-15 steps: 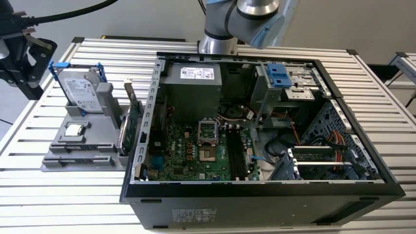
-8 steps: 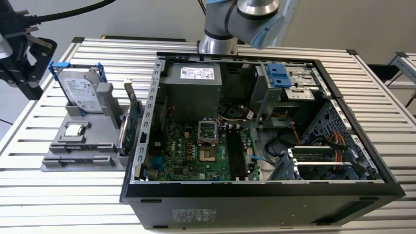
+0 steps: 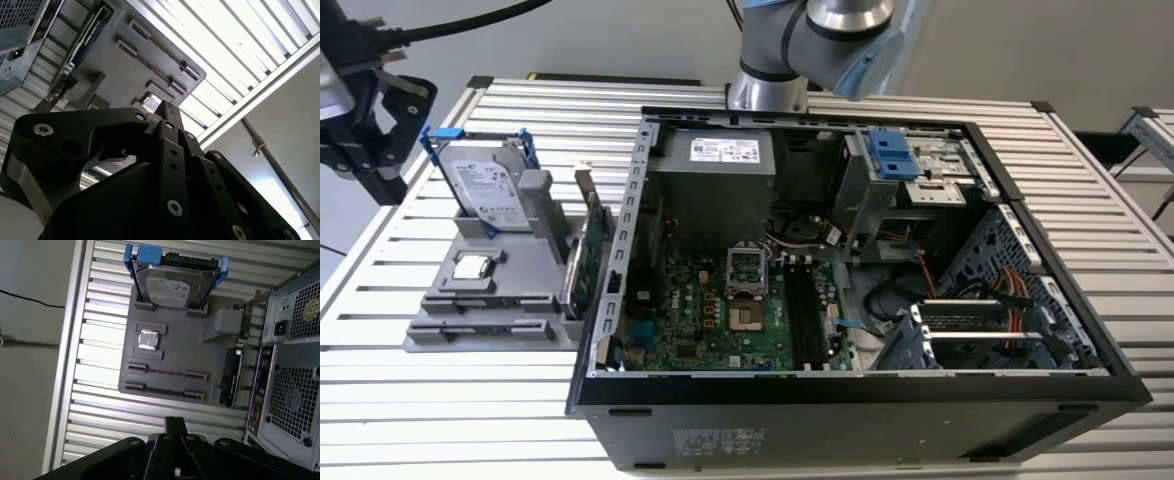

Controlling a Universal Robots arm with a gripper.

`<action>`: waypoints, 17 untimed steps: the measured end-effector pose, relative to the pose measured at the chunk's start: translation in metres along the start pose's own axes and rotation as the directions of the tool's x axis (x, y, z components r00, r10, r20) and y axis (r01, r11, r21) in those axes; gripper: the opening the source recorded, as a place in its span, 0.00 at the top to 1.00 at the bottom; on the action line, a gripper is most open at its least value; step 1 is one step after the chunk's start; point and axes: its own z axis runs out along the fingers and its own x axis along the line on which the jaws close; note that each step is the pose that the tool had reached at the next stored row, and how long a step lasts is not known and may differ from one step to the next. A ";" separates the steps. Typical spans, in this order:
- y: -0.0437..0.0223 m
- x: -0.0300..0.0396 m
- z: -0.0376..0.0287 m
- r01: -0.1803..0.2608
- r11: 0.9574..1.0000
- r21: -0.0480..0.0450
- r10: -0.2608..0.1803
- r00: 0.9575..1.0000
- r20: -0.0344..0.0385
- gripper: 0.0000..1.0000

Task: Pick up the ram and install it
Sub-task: 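Pick up the ram and move it above insertion slot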

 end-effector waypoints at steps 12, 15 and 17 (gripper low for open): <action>0.0001 0.0000 0.0000 0.052 0.999 0.000 -0.052 0.999 -0.002 1.00; 0.0001 0.0000 0.0000 0.065 0.998 0.000 -0.065 0.998 -0.003 1.00; 0.0001 0.0000 0.0000 0.073 0.997 0.000 -0.073 0.997 -0.003 1.00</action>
